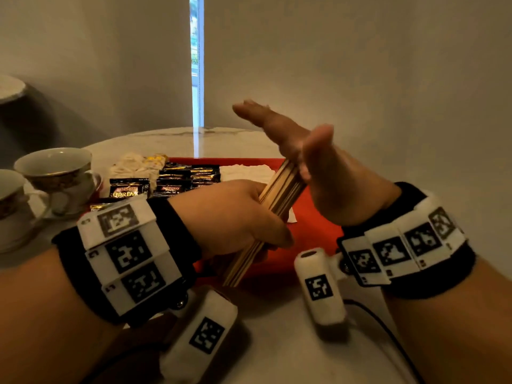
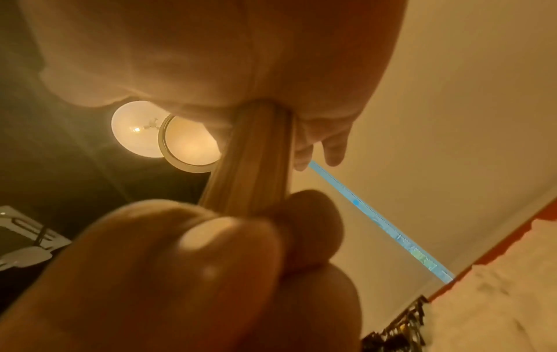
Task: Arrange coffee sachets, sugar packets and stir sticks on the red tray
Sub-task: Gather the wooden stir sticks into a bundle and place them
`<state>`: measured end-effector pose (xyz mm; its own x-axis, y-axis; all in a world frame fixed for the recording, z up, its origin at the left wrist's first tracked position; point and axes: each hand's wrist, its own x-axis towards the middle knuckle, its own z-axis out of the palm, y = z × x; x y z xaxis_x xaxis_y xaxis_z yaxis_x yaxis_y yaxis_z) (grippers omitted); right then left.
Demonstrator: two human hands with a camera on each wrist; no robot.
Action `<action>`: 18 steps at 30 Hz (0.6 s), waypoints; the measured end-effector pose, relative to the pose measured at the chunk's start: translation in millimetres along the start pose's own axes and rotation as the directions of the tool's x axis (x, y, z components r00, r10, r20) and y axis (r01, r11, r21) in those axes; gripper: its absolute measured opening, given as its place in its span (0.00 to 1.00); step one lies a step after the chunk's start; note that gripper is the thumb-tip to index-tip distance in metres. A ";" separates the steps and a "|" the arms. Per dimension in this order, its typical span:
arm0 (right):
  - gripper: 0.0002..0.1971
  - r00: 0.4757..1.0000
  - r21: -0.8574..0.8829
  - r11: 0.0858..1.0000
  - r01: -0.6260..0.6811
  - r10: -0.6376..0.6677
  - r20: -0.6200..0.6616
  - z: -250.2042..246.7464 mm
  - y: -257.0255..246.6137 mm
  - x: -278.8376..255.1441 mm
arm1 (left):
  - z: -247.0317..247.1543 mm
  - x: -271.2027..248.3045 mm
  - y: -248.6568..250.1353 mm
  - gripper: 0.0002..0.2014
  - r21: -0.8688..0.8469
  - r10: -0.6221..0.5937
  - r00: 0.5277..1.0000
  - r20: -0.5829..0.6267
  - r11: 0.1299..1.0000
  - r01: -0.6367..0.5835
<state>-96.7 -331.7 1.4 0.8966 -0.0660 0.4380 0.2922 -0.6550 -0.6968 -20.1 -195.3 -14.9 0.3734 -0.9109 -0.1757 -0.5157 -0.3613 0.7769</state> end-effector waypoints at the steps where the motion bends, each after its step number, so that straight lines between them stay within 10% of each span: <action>1: 0.71 1.000 -0.002 1.000 0.004 -0.004 0.004 -2.9 0.3 0.0 | -0.3 -0.4 0.2 0.08 -0.007 0.000 1.000 0.007 1.000 0.000; 10: 0.81 0.980 0.098 0.989 0.114 -0.128 0.151 4.2 -10.8 -1.9 | -1.5 -0.7 2.1 0.09 0.041 0.021 1.000 0.019 0.999 -0.021; 14: 0.77 1.000 0.270 0.962 0.029 -0.031 0.005 -3.7 -9.6 -1.0 | -7.4 -1.2 0.3 0.09 -0.041 0.069 0.998 0.006 0.997 -0.068; 16: 0.64 1.000 0.243 0.969 -0.030 0.031 0.002 2.7 -7.7 -1.3 | -5.9 -1.7 -1.1 0.08 -0.015 0.081 0.997 0.015 0.997 -0.081; 18: 0.28 0.998 0.053 0.997 -0.064 0.064 0.006 8.9 -6.4 -6.6 | -4.1 -1.7 -1.8 0.11 0.068 0.078 0.997 0.024 0.994 -0.080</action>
<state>-101.5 -320.4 -2.1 0.9154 -0.1030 0.3893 0.2514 -0.6090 -0.7523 -16.7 -192.3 -13.6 0.3135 -0.9409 -0.1285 -0.5953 -0.3002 0.7453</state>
